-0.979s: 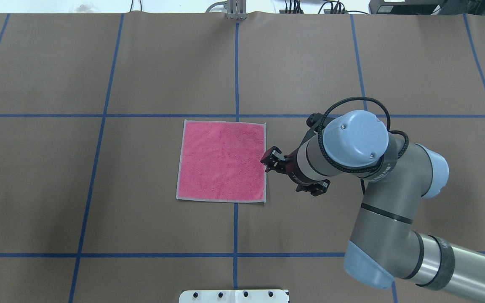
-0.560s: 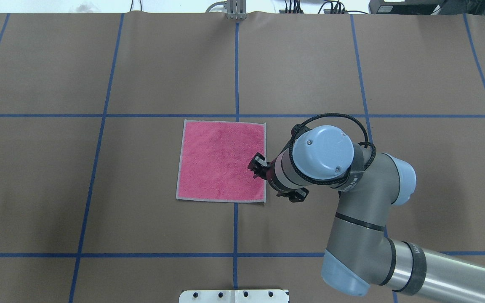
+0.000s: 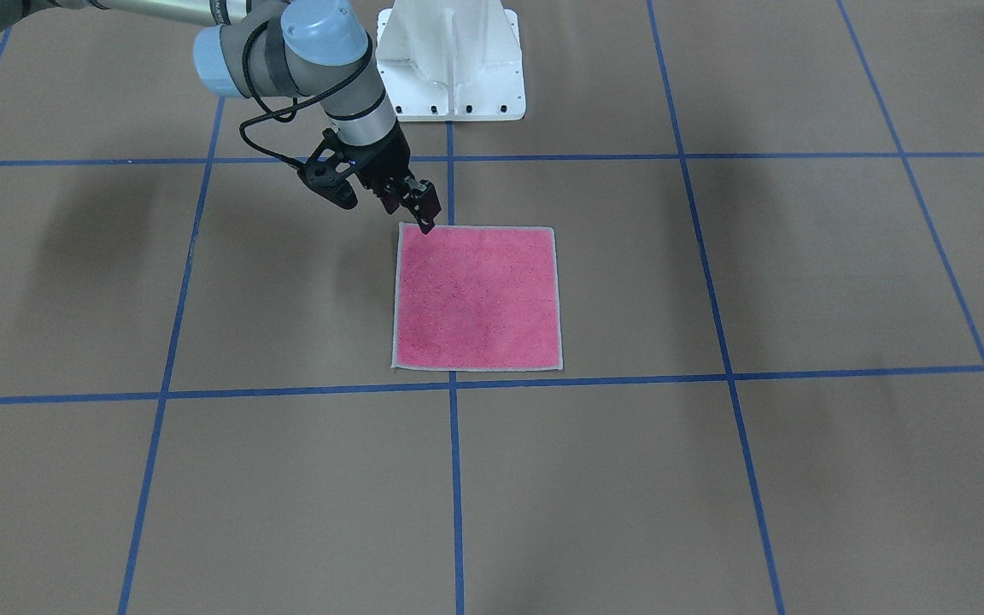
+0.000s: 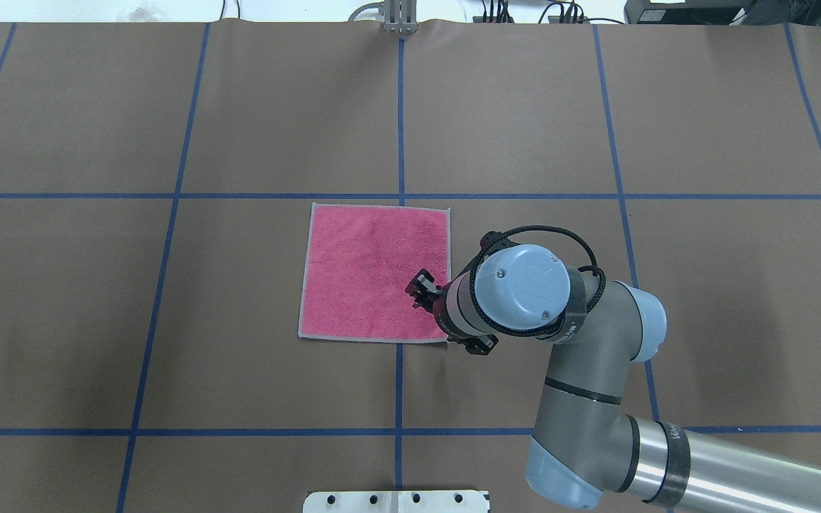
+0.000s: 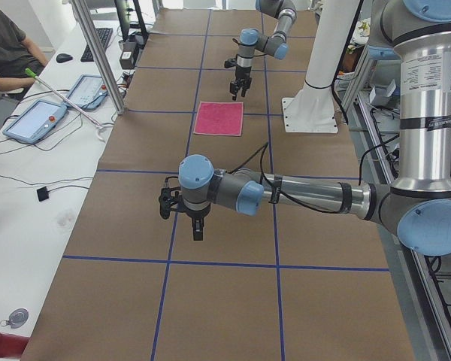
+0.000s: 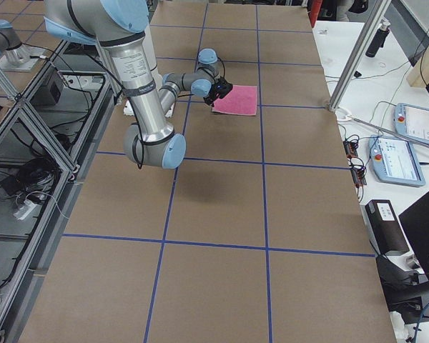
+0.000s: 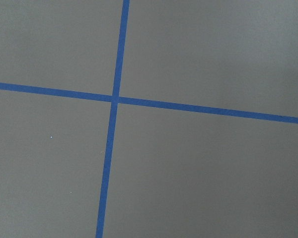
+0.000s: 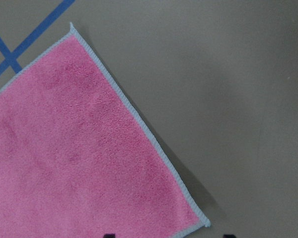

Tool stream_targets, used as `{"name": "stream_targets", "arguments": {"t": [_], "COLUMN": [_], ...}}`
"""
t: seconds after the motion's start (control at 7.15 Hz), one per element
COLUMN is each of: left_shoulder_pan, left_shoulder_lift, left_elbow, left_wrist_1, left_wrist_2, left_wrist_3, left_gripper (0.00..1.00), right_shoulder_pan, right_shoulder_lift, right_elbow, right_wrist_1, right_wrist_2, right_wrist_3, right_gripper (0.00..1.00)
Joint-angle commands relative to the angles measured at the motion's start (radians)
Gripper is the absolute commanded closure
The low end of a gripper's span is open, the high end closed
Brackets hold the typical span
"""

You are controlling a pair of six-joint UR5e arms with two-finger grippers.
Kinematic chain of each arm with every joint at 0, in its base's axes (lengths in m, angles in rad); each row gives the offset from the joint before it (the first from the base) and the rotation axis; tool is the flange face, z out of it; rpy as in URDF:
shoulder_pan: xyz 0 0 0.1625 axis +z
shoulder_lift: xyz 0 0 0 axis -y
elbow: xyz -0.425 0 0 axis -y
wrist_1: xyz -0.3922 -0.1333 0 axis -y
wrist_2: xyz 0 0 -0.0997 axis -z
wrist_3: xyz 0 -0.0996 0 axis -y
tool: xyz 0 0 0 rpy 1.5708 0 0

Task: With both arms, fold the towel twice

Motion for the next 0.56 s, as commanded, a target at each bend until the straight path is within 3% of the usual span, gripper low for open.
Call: {"name": "stream_targets", "arguments": {"t": [0.0, 0.42], "left_shoulder_pan": [0.0, 0.0], "left_shoulder_lift": [0.004, 0.004], "left_elbow": [-0.004, -0.005], "left_wrist_1": [-0.001, -0.001], "left_wrist_2": [0.0, 0.001], "left_wrist_3": [0.0, 0.001], "left_gripper": [0.0, 0.0], "right_shoulder_pan": [-0.019, -0.031], "right_shoulder_lift": [0.001, -0.013], "right_elbow": [-0.012, -0.012], "right_wrist_1": [0.005, -0.003], "right_wrist_2": [-0.028, -0.034], "right_wrist_3": [0.005, 0.006], "right_gripper": [0.25, 0.32]}}
